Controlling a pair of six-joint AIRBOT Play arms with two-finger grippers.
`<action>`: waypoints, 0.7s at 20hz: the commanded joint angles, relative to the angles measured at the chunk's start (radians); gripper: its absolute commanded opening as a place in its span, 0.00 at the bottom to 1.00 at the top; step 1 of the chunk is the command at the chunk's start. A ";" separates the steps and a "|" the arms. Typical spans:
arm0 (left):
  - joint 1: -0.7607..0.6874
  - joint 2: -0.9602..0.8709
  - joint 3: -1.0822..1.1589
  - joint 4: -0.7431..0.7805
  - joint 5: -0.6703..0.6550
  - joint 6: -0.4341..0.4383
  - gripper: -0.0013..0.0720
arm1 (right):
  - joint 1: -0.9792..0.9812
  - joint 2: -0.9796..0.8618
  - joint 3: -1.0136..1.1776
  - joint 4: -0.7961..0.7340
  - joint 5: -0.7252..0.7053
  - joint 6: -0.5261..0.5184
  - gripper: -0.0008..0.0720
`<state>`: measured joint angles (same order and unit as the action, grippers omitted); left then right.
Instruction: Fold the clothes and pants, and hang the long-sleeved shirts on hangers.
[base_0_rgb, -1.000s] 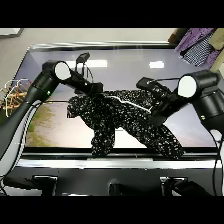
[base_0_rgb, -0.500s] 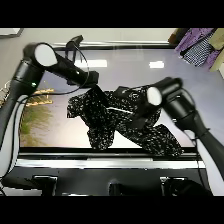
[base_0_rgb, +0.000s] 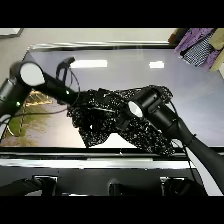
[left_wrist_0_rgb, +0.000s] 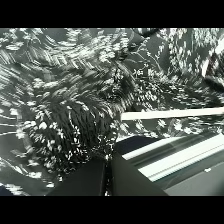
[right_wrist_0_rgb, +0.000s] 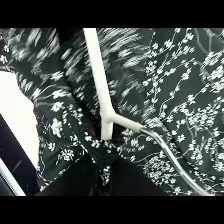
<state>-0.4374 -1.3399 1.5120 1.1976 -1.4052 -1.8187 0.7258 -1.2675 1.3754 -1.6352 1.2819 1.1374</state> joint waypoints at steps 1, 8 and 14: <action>0.010 0.045 -0.163 -0.100 0.151 0.069 0.11 | 0.009 0.040 0.001 0.032 -0.006 -0.064 0.06; 0.155 0.091 -0.091 -0.099 0.093 0.164 0.79 | -0.061 0.045 0.001 0.133 0.003 -0.227 0.06; 0.296 0.130 -0.108 -0.085 -0.084 0.506 0.77 | -0.138 0.045 0.001 0.293 0.010 -0.565 0.06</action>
<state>-0.1852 -1.2175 1.4113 1.1046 -1.3838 -1.4826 0.6125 -1.2228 1.3754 -1.4185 1.2900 0.7464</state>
